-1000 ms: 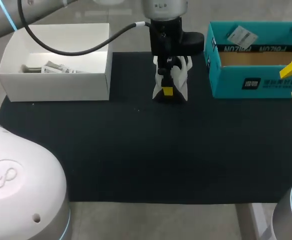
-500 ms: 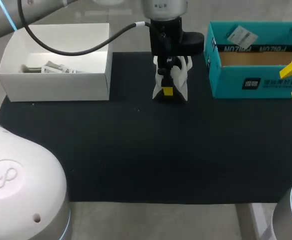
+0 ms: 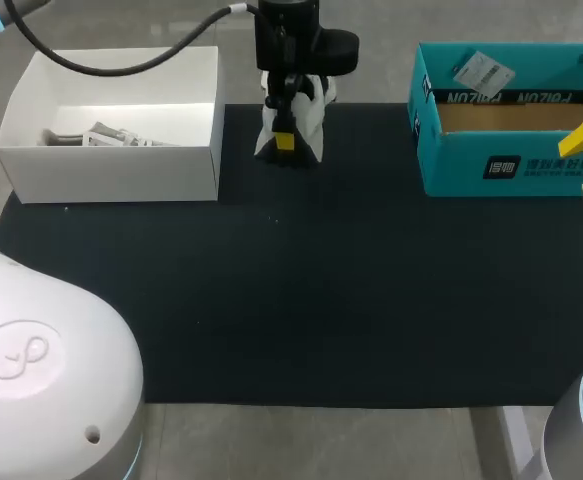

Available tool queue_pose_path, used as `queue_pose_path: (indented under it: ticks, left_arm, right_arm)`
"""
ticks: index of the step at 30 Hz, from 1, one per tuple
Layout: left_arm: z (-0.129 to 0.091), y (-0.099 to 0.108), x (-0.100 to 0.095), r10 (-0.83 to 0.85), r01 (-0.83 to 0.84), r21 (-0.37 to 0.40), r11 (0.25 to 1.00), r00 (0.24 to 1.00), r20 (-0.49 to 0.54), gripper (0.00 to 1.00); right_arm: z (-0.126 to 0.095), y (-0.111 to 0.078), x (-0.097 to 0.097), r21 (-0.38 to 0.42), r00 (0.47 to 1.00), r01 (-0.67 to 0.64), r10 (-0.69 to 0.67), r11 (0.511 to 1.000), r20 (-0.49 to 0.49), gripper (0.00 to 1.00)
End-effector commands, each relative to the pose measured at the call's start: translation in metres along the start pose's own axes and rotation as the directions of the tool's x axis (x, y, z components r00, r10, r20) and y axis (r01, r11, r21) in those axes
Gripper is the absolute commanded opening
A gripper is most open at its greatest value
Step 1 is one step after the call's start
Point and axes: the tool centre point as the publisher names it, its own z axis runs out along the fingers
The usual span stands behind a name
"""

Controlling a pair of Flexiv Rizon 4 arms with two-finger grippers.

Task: Take the shoe out of the shoebox, open the shoe tongue, remove and reinsert the insole, then place the shoe into the shoebox

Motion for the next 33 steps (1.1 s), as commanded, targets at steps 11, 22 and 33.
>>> queue_pose_path:
  ticks: [11, 22, 33]
  left_arm:
    - [-0.01, 0.109, -0.077, -0.092, 0.091, -0.01, 0.996, 0.996, -0.024, 0.0]
    - [-0.023, 0.172, -0.106, -0.049, 0.049, -0.013, 0.999, 0.999, 0.006, 0.0]
    - [-0.023, 0.236, -0.127, -0.05, 0.049, -0.052, 0.997, 0.998, -0.03, 0.0]
  right_arm:
    - [0.0, 0.0, 0.0, 0.0, 1.0, -0.001, 0.001, 1.0, 0.002, 1.0]
    - [0.0, 0.0, 0.0, 0.0, 1.0, -0.001, 0.001, 1.0, 0.002, 1.0]
    - [0.0, 0.0, 0.0, 0.0, 1.0, -0.001, 0.001, 1.0, 0.002, 1.0]
